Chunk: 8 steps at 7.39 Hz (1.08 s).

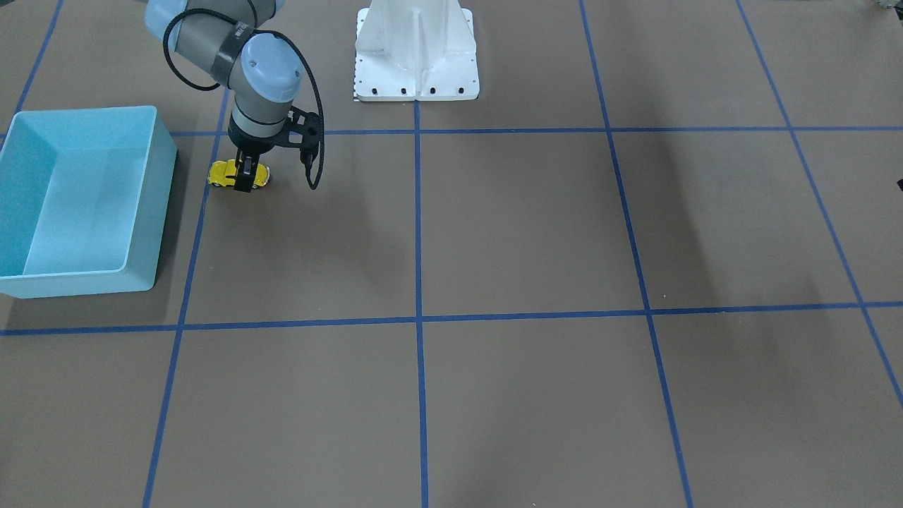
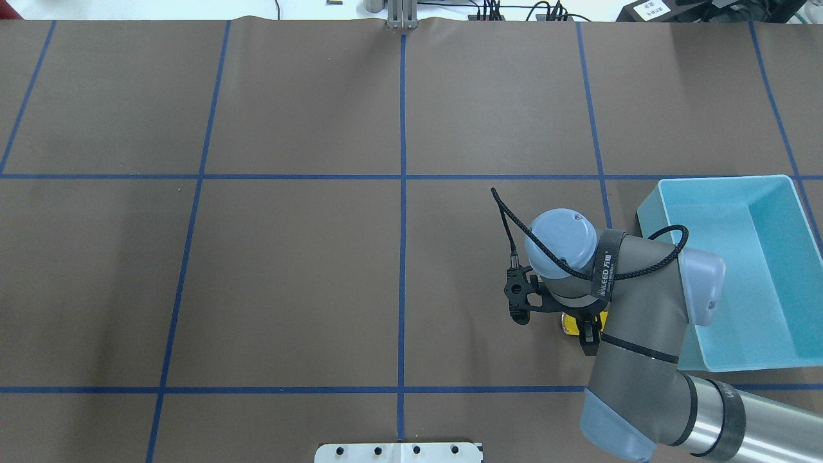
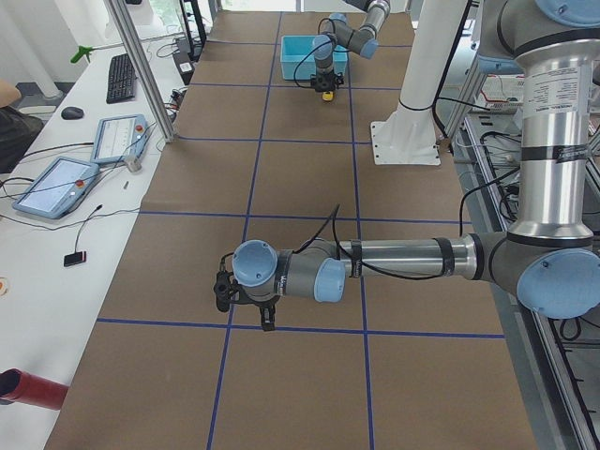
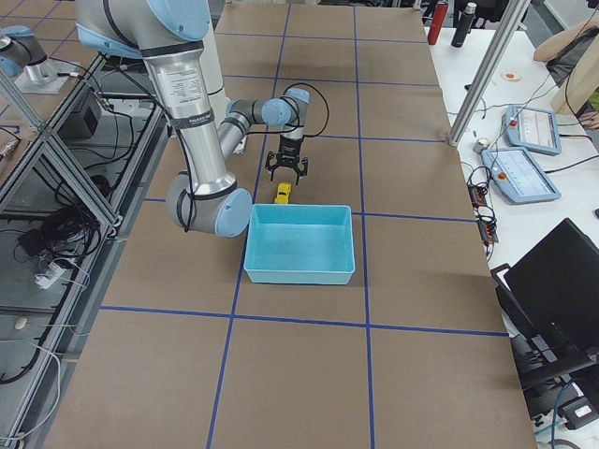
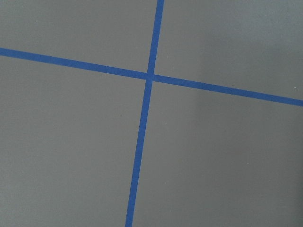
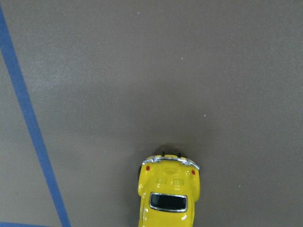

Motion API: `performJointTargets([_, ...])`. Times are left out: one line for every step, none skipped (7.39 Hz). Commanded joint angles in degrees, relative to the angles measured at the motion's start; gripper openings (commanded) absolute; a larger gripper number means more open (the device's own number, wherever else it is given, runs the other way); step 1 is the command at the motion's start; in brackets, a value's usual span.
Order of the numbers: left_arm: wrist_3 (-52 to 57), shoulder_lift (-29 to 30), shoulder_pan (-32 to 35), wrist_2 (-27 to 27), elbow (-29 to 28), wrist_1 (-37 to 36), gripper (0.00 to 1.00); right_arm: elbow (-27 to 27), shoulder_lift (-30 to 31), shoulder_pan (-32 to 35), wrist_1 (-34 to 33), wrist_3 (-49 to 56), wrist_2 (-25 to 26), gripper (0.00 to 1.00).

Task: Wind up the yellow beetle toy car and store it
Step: 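Close the right gripper on the car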

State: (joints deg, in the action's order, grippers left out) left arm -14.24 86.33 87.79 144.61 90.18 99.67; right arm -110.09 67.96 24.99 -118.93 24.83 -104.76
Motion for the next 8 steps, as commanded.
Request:
performJointTargets([0.00, -0.02, 0.01, -0.03, -0.01, 0.00, 1.00, 1.01, 0.59, 0.06, 0.11, 0.22, 0.17, 0.97])
performJointTargets([0.00, -0.02, 0.01, -0.03, -0.01, 0.00, 1.00, 1.71, 0.33, 0.15, 0.11, 0.31, 0.09, 0.97])
performJointTargets([0.00, -0.02, 0.01, -0.12, -0.09, 0.00, 1.00, 1.90, 0.24, -0.20, 0.11, 0.31, 0.00, 0.97])
performJointTargets([0.00, -0.02, 0.01, -0.03, -0.18, 0.00, 1.00, 2.16, 0.24, -1.07, 0.11, -0.04, 0.08, 0.96])
performJointTargets([0.00, -0.02, 0.01, -0.03, -0.18, 0.00, 1.00, 2.34, 0.24, -0.82, 0.11, 0.22, 0.09, 0.94])
performJointTargets([0.00, 0.06, -0.07, -0.12, -0.27, 0.00, 1.00, 2.34, 0.33, -0.47, 0.19, 0.31, 0.26, 0.76])
performJointTargets([0.00, 0.07, -0.07, -0.12, -0.36, -0.09, 1.00, 2.42, 0.42, -0.38, 0.19, 0.40, 0.61, 0.54])
performJointTargets([0.00, 0.07, -0.07, -0.12, -0.36, -0.09, 1.00, 2.43, 0.42, -0.20, 0.19, 0.48, 0.70, 0.40])
